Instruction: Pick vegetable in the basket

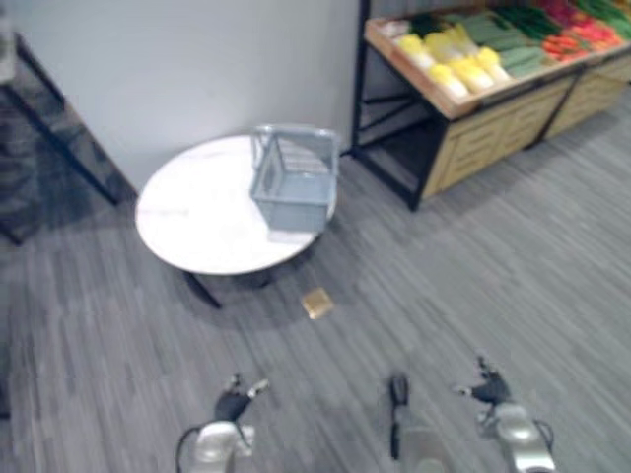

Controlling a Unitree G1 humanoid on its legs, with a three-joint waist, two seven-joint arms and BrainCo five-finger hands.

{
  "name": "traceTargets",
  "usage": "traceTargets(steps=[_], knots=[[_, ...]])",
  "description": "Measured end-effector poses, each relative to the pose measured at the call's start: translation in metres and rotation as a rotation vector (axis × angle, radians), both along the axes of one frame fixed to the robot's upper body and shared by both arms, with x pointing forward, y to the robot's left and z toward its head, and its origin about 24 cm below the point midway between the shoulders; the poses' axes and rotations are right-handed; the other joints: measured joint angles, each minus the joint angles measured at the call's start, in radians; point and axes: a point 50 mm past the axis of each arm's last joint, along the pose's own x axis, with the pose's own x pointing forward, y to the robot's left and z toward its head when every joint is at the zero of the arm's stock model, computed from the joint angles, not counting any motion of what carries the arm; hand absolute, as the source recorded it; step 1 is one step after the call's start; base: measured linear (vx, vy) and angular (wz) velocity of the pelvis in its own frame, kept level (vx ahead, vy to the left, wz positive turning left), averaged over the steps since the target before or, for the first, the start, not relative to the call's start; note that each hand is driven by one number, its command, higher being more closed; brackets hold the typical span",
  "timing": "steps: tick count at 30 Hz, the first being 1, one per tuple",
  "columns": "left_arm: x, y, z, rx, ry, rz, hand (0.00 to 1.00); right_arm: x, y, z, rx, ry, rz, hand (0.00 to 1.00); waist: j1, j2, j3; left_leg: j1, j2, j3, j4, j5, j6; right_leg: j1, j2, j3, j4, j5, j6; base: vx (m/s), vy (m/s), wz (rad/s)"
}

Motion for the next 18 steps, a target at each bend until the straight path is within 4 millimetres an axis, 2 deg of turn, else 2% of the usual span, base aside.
traceTargets(steps=[1, 2, 3, 4, 5, 6, 7, 8, 10, 11, 12, 13, 14, 16, 17, 18], knots=[[-0.004, -0.002, -0.002, -0.008, 0.006, 0.004, 0.00, 0.007, -0.002, 0.009, -0.025, -0.039, 0.016, 0.00, 0.004, 0.028, -0.002, -0.038, 0.029, -0.022, 0.083, 0.011, -0.006, 0.015, 0.017, -0.034, 0.019, -0.020, -0.034, 0.51, -0.427, 0.64], [-0.009, -0.003, -0.005, -0.015, 0.017, 0.014, 0.00, 0.019, -0.002, 0.022, -0.061, -0.095, 0.041, 0.00, 0.004, 0.052, 0.000, -0.108, 0.056, -0.049, 0.242, 0.054, -0.044, 0.056, 0.033, -0.078, 0.017, -0.048, -0.063, 0.60, -0.493, 0.62], [-0.014, -0.003, -0.006, -0.021, 0.023, 0.033, 0.00, 0.028, 0.001, 0.030, -0.069, -0.133, 0.057, 0.00, 0.007, 0.053, 0.004, -0.172, 0.063, -0.055, 0.384, 0.126, -0.060, 0.096, 0.038, -0.101, 0.013, -0.071, -0.078, 0.49, -0.383, 0.73], [-0.020, -0.004, -0.009, -0.028, 0.037, 0.048, 0.00, 0.039, 0.004, 0.040, -0.086, -0.179, 0.075, 0.00, 0.012, 0.052, 0.015, -0.254, 0.086, -0.045, 0.572, 0.234, -0.078, 0.172, 0.047, -0.129, -0.017, -0.096, -0.097, 0.37, -0.279, 0.55], [-0.023, -0.006, -0.010, -0.034, 0.045, 0.050, 0.00, 0.044, 0.005, 0.045, -0.092, -0.199, 0.081, 0.00, 0.022, 0.045, 0.024, -0.288, 0.104, -0.025, 0.658, 0.227, -0.075, 0.209, 0.054, -0.139, -0.035, -0.105, -0.105, 0.32, -0.227, 0.41], [-0.026, -0.007, -0.011, -0.038, 0.053, 0.052, 0.00, 0.053, 0.008, 0.055, -0.106, -0.248, 0.081, 0.00, 0.049, 0.055, 0.026, -0.343, 0.136, 0.055, 0.772, 0.188, -0.042, 0.286, 0.064, -0.160, -0.076, -0.111, -0.124, 0.43, -0.274, 0.28], [-0.033, -0.006, -0.013, -0.036, 0.068, 0.059, 0.00, 0.064, 0.011, 0.069, -0.125, -0.314, 0.087, 0.00, 0.067, 0.036, 0.032, -0.401, 0.150, 0.171, 0.788, 0.151, -0.017, 0.358, 0.058, -0.176, -0.130, -0.116, -0.127, 0.35, -0.217, 0.24], [-0.034, -0.006, -0.013, -0.036, 0.070, 0.060, 0.00, 0.067, 0.011, 0.072, -0.128, -0.329, 0.091, 0.00, 0.069, 0.036, 0.032, -0.410, 0.150, 0.191, 0.780, 0.145, -0.012, 0.371, 0.056, -0.180, -0.140, -0.116, -0.126, 0.39, -0.158, 0.29], [-0.041, -0.004, -0.015, -0.035, 0.086, 0.075, 0.00, 0.082, 0.017, 0.092, -0.142, -0.416, 0.108, 0.00, 0.078, 0.036, 0.032, -0.457, 0.143, 0.305, 0.658, 0.110, 0.003, 0.413, 0.044, -0.197, -0.176, -0.122, -0.120, 0.31, -0.023, 0.21], [-0.042, -0.003, -0.015, -0.035, 0.087, 0.080, 0.00, 0.088, 0.017, 0.102, -0.155, -0.454, 0.112, 0.00, 0.082, 0.036, 0.033, -0.468, 0.117, 0.364, 0.511, 0.102, 0.001, 0.432, 0.029, -0.217, -0.182, -0.119, -0.104, 0.30, 0.080, 0.43], [-0.044, -0.004, -0.016, -0.037, 0.092, 0.083, 0.00, 0.093, 0.012, 0.110, -0.181, -0.476, 0.116, 0.00, 0.083, 0.042, 0.029, -0.466, 0.086, 0.411, 0.315, 0.167, 0.016, 0.445, 0.018, -0.241, -0.181, -0.131, -0.081, 0.31, 0.100, 0.55], [-0.044, -0.005, -0.016, -0.041, 0.088, 0.083, 0.00, 0.095, 0.008, 0.115, -0.199, -0.487, 0.117, 0.00, 0.083, 0.057, 0.025, -0.461, 0.078, 0.425, 0.219, 0.238, 0.026, 0.448, 0.022, -0.255, -0.177, -0.141, -0.066, 0.32, 0.148, 0.71], [-0.037, -0.003, -0.013, -0.038, 0.069, 0.088, 0.00, 0.098, 0.005, 0.122, -0.213, -0.506, 0.105, 0.00, 0.085, 0.050, 0.035, -0.436, 0.046, 0.440, 0.150, 0.242, 0.058, 0.470, 0.004, -0.274, -0.176, -0.155, -0.047, 0.30, 0.166, 0.67], [-0.037, 0.000, -0.011, -0.027, 0.057, 0.105, 0.00, 0.109, 0.010, 0.136, -0.239, -0.553, 0.119, 0.00, 0.086, 0.004, 0.038, -0.419, -0.016, 0.427, 0.090, 0.255, 0.065, 0.483, -0.032, -0.297, -0.190, -0.163, -0.037, 0.27, 0.134, 0.65], [-0.038, 0.000, -0.012, -0.030, 0.064, 0.107, 0.00, 0.119, 0.012, 0.150, -0.256, -0.597, 0.126, 0.00, 0.090, -0.015, 0.042, -0.416, -0.041, 0.424, 0.085, 0.255, 0.067, 0.514, -0.045, -0.308, -0.229, -0.162, -0.034, 0.22, 0.057, 0.57], [-0.038, -0.003, -0.013, -0.037, 0.066, 0.102, 0.00, 0.127, 0.012, 0.164, -0.273, -0.639, 0.127, 0.00, 0.100, -0.019, 0.040, -0.412, -0.061, 0.425, 0.085, 0.256, 0.068, 0.537, -0.063, -0.329, -0.249, -0.154, -0.020, 0.23, 0.041, 0.47]])
